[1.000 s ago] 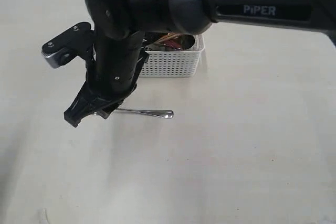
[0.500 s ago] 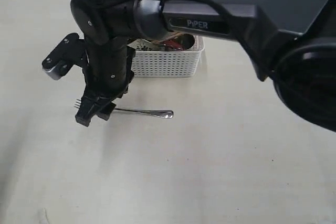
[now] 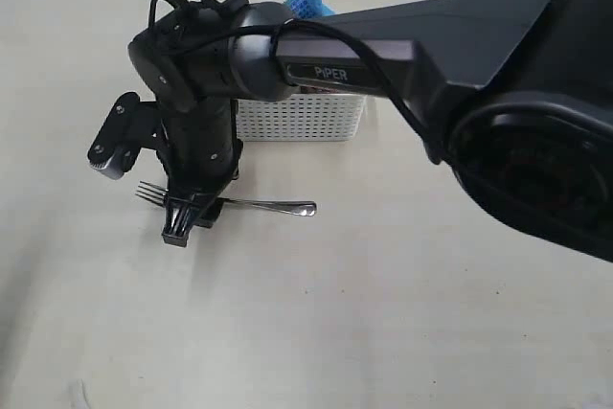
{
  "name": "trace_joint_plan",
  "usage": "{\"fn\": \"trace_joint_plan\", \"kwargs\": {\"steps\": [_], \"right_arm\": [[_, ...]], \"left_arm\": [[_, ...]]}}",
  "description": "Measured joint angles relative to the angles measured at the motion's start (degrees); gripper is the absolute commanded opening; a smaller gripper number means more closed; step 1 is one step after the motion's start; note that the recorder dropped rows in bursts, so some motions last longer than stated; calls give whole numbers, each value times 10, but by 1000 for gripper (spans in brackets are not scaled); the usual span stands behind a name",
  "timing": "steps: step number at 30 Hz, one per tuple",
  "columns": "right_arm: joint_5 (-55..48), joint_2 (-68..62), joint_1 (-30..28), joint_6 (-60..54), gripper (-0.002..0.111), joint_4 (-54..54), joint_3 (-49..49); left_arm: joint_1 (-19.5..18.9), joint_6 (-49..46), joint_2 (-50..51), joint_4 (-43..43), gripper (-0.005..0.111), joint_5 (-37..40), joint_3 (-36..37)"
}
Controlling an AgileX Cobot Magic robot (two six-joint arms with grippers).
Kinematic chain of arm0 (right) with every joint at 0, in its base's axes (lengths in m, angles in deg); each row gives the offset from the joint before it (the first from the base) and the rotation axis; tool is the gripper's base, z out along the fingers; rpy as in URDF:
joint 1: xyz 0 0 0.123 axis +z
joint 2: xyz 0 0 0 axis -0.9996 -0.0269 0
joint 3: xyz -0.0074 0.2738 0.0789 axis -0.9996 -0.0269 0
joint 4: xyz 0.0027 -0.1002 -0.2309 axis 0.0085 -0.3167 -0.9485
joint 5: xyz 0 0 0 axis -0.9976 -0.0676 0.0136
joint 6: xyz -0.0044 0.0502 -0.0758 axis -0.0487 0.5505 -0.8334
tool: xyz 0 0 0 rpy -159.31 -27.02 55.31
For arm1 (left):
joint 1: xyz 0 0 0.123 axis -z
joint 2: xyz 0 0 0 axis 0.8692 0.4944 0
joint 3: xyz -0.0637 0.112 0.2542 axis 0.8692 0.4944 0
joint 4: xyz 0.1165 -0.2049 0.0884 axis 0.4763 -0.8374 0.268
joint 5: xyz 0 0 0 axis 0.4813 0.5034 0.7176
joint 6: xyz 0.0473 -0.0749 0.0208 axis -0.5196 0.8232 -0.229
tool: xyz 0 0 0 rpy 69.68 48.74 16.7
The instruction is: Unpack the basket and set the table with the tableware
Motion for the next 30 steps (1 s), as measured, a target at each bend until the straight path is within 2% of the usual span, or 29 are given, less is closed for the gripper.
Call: {"fn": "trace_joint_plan", "kwargs": {"steps": [1, 2, 5, 7, 16, 30], "right_arm": [[1, -3, 0, -2, 36, 0, 0], [1, -3, 0, -2, 24, 0, 0], [2, -5, 0, -4, 6, 0, 0], [2, -6, 0, -5, 0, 0, 0], [-7, -7, 0, 28, 0, -2, 0], [-88, -5, 0, 331, 0, 3, 2]], "left_arm": [[0, 0, 0, 0, 0, 0, 0], [0, 0, 0, 0, 0, 0, 0], [0, 0, 0, 0, 0, 0, 0], [0, 0, 0, 0, 0, 0, 0], [0, 0, 0, 0, 0, 0, 0], [0, 0, 0, 0, 0, 0, 0]]}}
